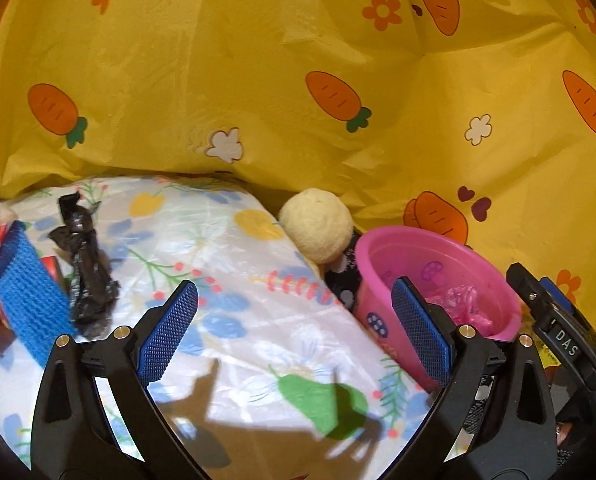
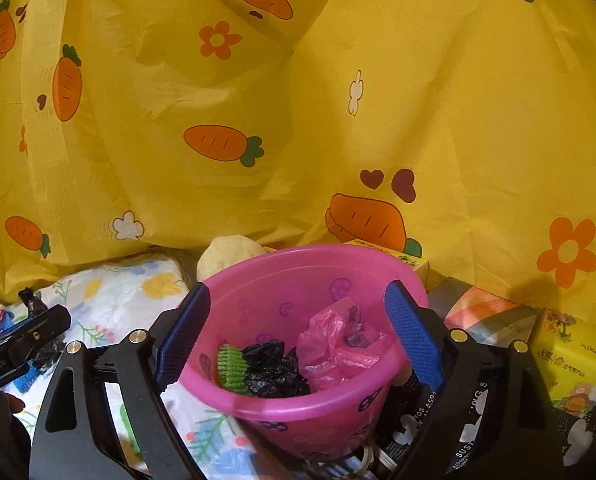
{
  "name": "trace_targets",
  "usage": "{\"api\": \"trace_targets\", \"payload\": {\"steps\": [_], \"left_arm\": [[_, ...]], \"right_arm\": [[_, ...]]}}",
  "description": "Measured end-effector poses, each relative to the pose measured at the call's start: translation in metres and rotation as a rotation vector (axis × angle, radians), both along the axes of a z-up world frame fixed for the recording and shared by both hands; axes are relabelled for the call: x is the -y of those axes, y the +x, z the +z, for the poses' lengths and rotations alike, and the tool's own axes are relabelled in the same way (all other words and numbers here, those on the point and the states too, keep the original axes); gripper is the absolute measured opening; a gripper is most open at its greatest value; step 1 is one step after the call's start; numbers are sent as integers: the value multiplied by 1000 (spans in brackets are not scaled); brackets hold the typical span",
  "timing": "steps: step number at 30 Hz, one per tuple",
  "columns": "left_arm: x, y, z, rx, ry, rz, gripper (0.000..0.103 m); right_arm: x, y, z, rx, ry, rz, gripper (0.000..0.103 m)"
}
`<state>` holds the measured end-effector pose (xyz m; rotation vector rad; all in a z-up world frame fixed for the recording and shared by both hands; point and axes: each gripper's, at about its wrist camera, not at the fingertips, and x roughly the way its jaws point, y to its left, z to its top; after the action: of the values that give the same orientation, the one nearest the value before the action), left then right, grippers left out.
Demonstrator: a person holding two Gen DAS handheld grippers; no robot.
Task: Collect trash
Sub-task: 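Move both open tools back over the wrappers and blue mesh sleeve, then grasp a red-white candy wrapper with the left tool while the right tool grasps a clear plastic wrapper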
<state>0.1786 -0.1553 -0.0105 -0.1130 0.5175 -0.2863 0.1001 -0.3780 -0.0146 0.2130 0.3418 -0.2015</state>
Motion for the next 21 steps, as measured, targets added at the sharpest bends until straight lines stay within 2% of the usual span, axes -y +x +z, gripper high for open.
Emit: {"api": "trace_targets", "payload": {"steps": [8, 13, 21], "left_arm": [[-74, -44, 3, 41, 77, 211, 96], [-124, -67, -5, 27, 128, 334, 96], [-188, -93, -10, 16, 104, 462, 96]], "right_arm": [[-53, -21, 6, 26, 0, 123, 86], [-92, -28, 3, 33, -20, 187, 86], [-143, -29, -2, 13, -28, 312, 86]]}}
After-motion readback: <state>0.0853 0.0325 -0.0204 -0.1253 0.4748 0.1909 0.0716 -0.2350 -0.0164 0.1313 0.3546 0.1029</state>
